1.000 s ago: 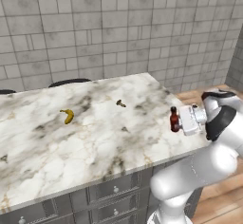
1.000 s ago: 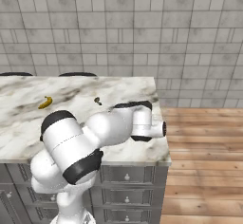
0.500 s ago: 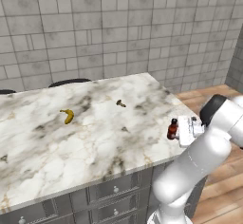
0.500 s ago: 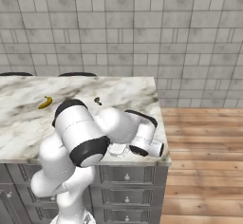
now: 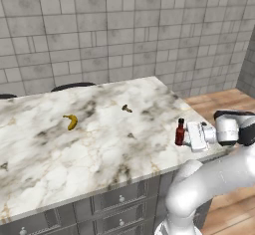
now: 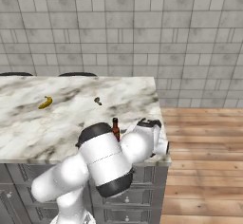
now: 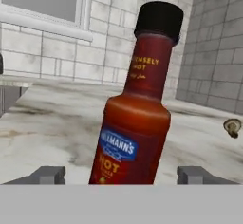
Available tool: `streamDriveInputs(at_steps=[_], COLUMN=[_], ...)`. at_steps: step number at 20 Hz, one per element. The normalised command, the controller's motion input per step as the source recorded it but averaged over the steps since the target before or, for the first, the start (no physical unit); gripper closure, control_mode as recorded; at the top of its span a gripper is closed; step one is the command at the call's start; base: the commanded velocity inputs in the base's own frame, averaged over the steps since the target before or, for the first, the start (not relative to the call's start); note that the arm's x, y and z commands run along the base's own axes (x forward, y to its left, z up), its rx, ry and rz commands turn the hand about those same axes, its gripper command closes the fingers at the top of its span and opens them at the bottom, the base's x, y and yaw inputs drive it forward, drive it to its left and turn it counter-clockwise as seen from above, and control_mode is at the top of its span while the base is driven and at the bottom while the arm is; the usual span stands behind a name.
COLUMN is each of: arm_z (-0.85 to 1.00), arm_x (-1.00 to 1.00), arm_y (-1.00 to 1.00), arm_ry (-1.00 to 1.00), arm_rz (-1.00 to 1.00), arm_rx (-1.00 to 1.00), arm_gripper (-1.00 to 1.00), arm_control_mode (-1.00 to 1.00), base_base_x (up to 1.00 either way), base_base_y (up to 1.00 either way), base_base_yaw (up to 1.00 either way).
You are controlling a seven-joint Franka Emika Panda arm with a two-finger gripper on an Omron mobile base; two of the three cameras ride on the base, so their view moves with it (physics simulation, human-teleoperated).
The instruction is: Move the mustard and condiment bottle from the cabinet to the dining counter.
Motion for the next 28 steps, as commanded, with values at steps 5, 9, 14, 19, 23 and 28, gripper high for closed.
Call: streamDriveInputs(at_steps=[5,9,14,19,23,28], arm_z=[0.15,0.55,0.90,1.00,0.85,0.62], arm_x=[-0.06,-0.17,-0.26,-0.58,-0.60,-0.55], arm_y=[-0.02,-0.18,-0.03,0.09,0.39,0.45], arm_ry=[0.02,0.05,0.16,0.25,0.32,0.30], arm_rz=[0.00,0.00,-0.10,-0.35,-0.46,-0.48], arm_rx=[0.00,-0.06,-0.09,-0.08,-0.05,-0.11], arm_gripper=[-1.00,-1.00,-1.00,-1.00,-1.00,-1.00], arm_control_mode=[-1.00,-1.00,-1.00,-1.00,-1.00,-1.00], base_base_x=[0.00,0.00,0.00,0.00,0.00,0.00], base_base_y=[0.00,0.00,0.00,0.00,0.00,0.00], base_base_yaw=[0.00,0.00,0.00,0.00,0.00,0.00])
